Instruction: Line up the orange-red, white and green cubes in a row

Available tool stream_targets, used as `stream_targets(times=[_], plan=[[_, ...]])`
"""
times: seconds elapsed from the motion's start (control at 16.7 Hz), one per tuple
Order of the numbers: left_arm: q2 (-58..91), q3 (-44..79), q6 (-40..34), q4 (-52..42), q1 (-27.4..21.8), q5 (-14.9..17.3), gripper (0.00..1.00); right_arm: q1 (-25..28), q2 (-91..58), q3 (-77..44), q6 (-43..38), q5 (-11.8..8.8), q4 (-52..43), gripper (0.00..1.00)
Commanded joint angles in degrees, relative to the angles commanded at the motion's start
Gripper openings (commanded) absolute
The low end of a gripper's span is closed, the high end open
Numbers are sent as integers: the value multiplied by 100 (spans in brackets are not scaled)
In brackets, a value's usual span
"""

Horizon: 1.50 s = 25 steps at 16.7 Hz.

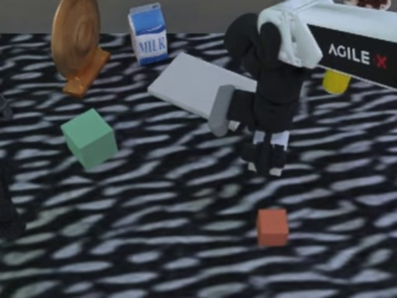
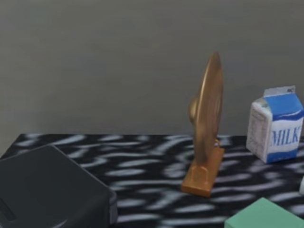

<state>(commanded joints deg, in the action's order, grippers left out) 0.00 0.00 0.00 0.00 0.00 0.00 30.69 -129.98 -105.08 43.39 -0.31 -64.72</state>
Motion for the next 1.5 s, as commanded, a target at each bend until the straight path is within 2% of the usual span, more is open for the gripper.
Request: stream_targets(times=[0.18, 0.48, 0.6, 0.96, 1.32, 1.5], plan=[[0, 0, 0, 0, 0, 0, 100, 226, 147, 148, 0, 8, 14, 0], [0, 0, 0, 0, 0, 0, 100, 1237, 728, 791, 52, -4, 50, 0], [0, 0, 0, 0, 0, 0, 100, 1460, 893, 949, 57, -10, 72, 0], [0, 0, 0, 0, 0, 0, 100, 1448, 859, 1020, 33, -8, 167, 0], [0, 0, 0, 0, 0, 0, 100, 1473, 514, 1761, 57, -5, 1287, 0], [0, 0, 0, 0, 0, 0, 100, 1474, 445, 1894, 58, -6, 1470, 0]])
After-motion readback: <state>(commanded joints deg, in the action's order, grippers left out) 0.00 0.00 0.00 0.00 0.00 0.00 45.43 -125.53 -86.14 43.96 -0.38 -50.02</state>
